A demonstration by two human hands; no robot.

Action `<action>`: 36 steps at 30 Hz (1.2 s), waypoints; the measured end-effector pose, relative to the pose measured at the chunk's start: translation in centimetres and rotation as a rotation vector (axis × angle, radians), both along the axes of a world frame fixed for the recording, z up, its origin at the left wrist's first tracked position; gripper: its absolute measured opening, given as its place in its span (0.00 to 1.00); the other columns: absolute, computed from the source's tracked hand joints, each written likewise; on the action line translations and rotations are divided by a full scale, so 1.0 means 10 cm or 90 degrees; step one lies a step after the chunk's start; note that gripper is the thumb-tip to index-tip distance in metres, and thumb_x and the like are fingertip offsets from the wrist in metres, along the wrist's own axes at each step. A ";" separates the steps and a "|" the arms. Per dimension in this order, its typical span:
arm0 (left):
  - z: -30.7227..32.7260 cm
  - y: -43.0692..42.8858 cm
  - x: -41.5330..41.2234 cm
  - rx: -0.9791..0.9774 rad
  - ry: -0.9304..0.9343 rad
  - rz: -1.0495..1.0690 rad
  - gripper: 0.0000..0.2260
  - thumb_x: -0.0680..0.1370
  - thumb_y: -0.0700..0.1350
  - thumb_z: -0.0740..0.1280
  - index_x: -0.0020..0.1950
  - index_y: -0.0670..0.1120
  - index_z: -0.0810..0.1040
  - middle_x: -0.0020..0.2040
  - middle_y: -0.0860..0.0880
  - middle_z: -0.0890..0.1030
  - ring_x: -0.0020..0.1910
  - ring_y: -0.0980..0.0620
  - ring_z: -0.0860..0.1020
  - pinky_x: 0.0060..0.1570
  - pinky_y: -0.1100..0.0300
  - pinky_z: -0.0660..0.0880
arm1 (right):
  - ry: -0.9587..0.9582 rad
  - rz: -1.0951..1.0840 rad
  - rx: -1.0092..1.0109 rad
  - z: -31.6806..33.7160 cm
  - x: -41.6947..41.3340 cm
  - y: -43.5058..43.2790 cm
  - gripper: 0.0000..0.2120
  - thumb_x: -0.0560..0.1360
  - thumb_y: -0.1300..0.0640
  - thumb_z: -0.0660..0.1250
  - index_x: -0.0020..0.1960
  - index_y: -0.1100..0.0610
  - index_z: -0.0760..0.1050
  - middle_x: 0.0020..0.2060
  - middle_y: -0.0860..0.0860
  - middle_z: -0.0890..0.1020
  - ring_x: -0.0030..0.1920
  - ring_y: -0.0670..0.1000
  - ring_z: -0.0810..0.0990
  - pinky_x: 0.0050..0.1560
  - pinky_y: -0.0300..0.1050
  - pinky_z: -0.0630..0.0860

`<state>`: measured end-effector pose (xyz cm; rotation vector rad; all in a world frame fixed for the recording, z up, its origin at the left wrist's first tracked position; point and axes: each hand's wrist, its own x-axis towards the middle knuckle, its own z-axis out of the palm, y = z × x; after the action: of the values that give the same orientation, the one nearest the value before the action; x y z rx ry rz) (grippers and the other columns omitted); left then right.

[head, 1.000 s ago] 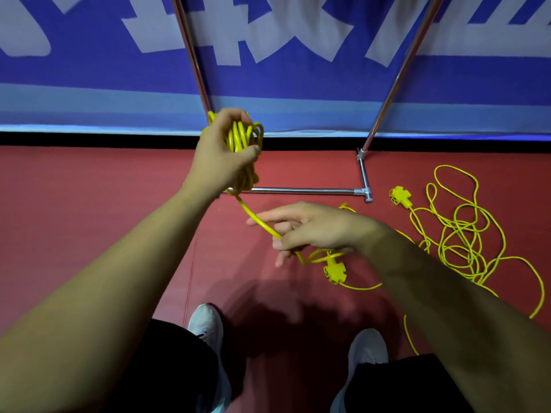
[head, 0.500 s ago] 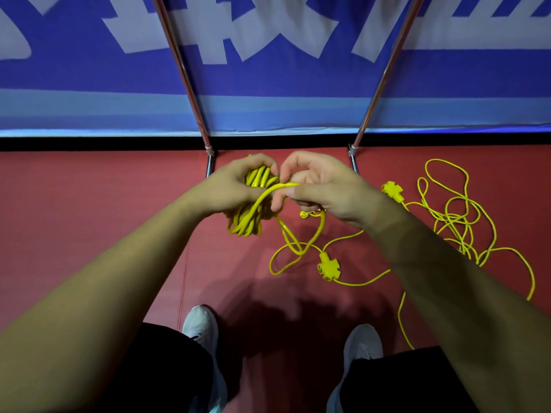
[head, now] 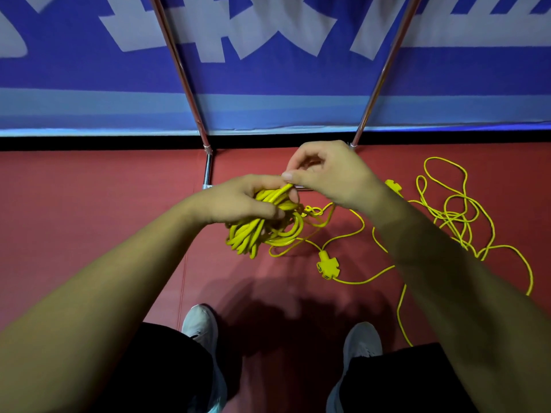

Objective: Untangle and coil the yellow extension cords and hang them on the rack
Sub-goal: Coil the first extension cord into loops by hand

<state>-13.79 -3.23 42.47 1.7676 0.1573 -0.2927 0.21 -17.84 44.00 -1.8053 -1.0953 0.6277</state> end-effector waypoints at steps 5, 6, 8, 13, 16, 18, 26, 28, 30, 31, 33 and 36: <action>0.04 0.10 -0.03 -0.049 -0.020 0.051 0.18 0.75 0.40 0.67 0.64 0.43 0.75 0.47 0.45 0.80 0.38 0.50 0.78 0.39 0.58 0.78 | -0.042 0.062 -0.051 -0.11 0.27 -0.16 0.04 0.71 0.57 0.72 0.46 0.50 0.80 0.42 0.54 0.81 0.41 0.54 0.78 0.46 0.52 0.76; 0.03 0.12 -0.02 -0.038 -0.028 0.070 0.19 0.74 0.41 0.68 0.66 0.45 0.75 0.47 0.45 0.79 0.41 0.48 0.79 0.41 0.57 0.78 | -0.076 0.061 -0.068 -0.14 0.30 -0.18 0.03 0.72 0.55 0.73 0.45 0.50 0.80 0.42 0.53 0.81 0.43 0.54 0.79 0.47 0.53 0.76; 0.03 0.14 -0.02 -0.033 -0.037 0.088 0.22 0.74 0.43 0.68 0.69 0.50 0.72 0.47 0.43 0.77 0.42 0.44 0.78 0.45 0.54 0.76 | -0.103 0.052 -0.097 -0.19 0.32 -0.21 0.02 0.74 0.55 0.72 0.44 0.51 0.80 0.39 0.49 0.81 0.40 0.47 0.78 0.45 0.47 0.75; 0.04 0.13 -0.02 -0.181 -0.043 0.058 0.21 0.77 0.41 0.65 0.70 0.49 0.72 0.37 0.41 0.75 0.33 0.43 0.75 0.36 0.56 0.75 | -0.022 0.072 -0.104 -0.31 0.31 -0.22 0.05 0.78 0.60 0.67 0.45 0.53 0.76 0.40 0.55 0.84 0.41 0.47 0.80 0.48 0.47 0.76; 0.06 0.14 -0.02 -0.235 -0.069 0.074 0.19 0.77 0.41 0.62 0.69 0.46 0.74 0.36 0.39 0.72 0.30 0.44 0.74 0.35 0.56 0.74 | 0.012 0.063 -0.084 -0.35 0.36 -0.22 0.03 0.79 0.63 0.66 0.48 0.57 0.76 0.41 0.56 0.84 0.42 0.45 0.81 0.50 0.40 0.77; 0.10 0.14 -0.01 -0.268 -0.075 0.108 0.19 0.77 0.41 0.60 0.68 0.48 0.76 0.35 0.40 0.72 0.28 0.45 0.74 0.33 0.58 0.74 | 0.019 0.061 -0.079 -0.37 0.38 -0.23 0.02 0.79 0.63 0.65 0.48 0.59 0.76 0.39 0.51 0.82 0.40 0.40 0.79 0.48 0.33 0.73; 0.13 0.27 0.05 -0.491 -0.135 0.147 0.13 0.72 0.45 0.70 0.56 0.49 0.75 0.35 0.43 0.71 0.27 0.48 0.73 0.31 0.60 0.74 | 0.095 0.084 -0.215 -0.75 0.36 -0.28 0.14 0.75 0.54 0.68 0.53 0.65 0.74 0.45 0.67 0.79 0.46 0.51 0.73 0.49 0.45 0.71; 0.14 0.33 0.05 -0.524 -0.172 0.181 0.14 0.71 0.46 0.71 0.55 0.49 0.74 0.36 0.43 0.70 0.28 0.48 0.72 0.31 0.60 0.73 | 0.067 0.128 -0.288 -0.84 0.33 -0.31 0.04 0.79 0.62 0.65 0.54 0.58 0.75 0.43 0.59 0.80 0.45 0.50 0.74 0.47 0.40 0.72; 0.14 0.38 0.07 -0.557 -0.226 0.239 0.13 0.72 0.44 0.70 0.54 0.49 0.73 0.37 0.43 0.70 0.30 0.49 0.72 0.31 0.59 0.73 | 0.023 0.138 -0.363 -0.99 0.30 -0.36 0.04 0.79 0.57 0.66 0.48 0.49 0.77 0.43 0.56 0.82 0.44 0.50 0.76 0.49 0.48 0.74; 0.15 0.41 0.08 -0.580 -0.255 0.272 0.12 0.72 0.43 0.69 0.54 0.48 0.72 0.39 0.42 0.70 0.31 0.50 0.72 0.31 0.60 0.74 | 0.017 0.120 -0.386 -1.04 0.29 -0.36 0.06 0.79 0.55 0.67 0.43 0.47 0.77 0.45 0.54 0.83 0.46 0.50 0.78 0.52 0.49 0.74; 0.16 0.46 0.09 -0.622 -0.298 0.324 0.11 0.73 0.41 0.67 0.54 0.46 0.71 0.43 0.43 0.73 0.33 0.51 0.73 0.32 0.61 0.74 | 0.103 0.064 -0.342 -1.08 0.23 -0.34 0.07 0.78 0.55 0.68 0.42 0.49 0.78 0.53 0.53 0.84 0.53 0.49 0.79 0.58 0.47 0.73; 0.19 0.51 0.07 -0.606 -0.295 0.349 0.08 0.75 0.40 0.62 0.53 0.47 0.69 0.41 0.44 0.72 0.32 0.51 0.72 0.30 0.61 0.74 | 0.314 -0.048 -0.185 -0.99 0.05 -0.19 0.04 0.77 0.59 0.69 0.50 0.52 0.75 0.55 0.53 0.81 0.52 0.47 0.76 0.56 0.45 0.71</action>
<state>-13.08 1.88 44.41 0.7585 0.1291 0.3972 0.76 -19.75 34.07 -1.7827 -0.6231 1.1600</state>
